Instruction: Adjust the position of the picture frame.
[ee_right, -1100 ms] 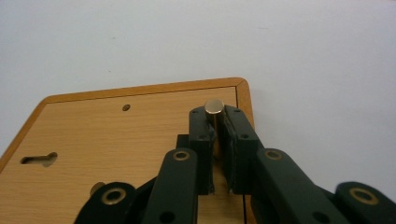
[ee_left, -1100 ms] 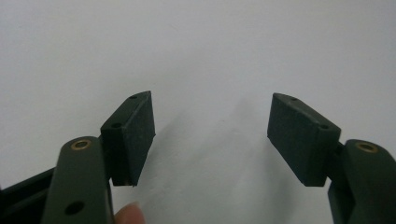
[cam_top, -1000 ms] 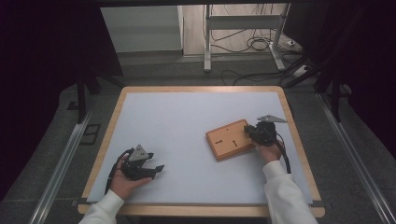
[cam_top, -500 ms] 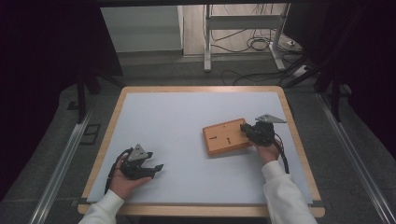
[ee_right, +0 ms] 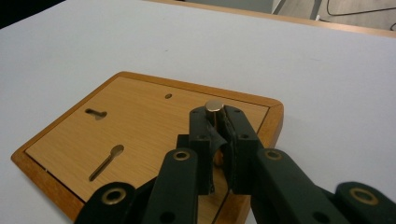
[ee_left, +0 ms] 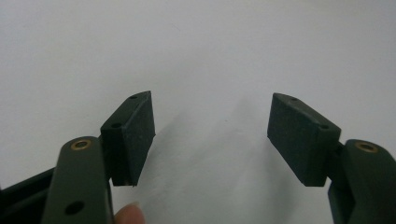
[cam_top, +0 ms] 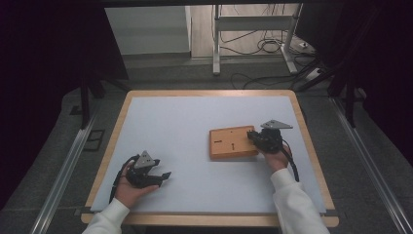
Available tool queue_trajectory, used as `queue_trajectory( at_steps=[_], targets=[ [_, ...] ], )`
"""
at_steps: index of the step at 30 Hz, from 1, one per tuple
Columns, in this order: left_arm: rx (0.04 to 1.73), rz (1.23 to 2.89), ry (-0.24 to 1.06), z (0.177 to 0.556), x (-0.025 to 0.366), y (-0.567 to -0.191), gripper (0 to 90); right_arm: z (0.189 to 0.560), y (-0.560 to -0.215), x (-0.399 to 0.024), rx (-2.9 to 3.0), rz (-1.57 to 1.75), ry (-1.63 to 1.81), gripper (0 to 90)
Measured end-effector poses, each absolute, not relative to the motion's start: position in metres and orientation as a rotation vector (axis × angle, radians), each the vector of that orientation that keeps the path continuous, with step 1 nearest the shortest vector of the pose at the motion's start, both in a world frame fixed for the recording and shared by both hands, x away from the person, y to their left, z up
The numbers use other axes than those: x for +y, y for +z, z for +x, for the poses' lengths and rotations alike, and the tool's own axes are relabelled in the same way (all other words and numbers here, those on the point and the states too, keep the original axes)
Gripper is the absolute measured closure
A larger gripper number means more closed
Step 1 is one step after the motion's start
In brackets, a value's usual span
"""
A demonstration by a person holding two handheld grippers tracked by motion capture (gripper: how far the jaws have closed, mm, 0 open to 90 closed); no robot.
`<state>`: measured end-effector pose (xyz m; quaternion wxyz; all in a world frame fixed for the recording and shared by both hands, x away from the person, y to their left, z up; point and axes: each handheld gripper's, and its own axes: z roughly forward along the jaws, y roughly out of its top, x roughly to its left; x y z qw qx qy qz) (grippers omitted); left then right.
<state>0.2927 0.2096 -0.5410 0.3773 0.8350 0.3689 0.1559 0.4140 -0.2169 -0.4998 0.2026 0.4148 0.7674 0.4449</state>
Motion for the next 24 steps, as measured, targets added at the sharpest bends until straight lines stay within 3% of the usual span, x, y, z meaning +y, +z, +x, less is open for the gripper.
queue_trajectory(
  at_steps=[24],
  targets=[
    [0.950, 2.127, 0.393, 0.293, 0.210, -0.542, 31.5, 0.414, -0.514, -0.159, 2.272, 1.059, 1.206, 83.6]
  ],
)
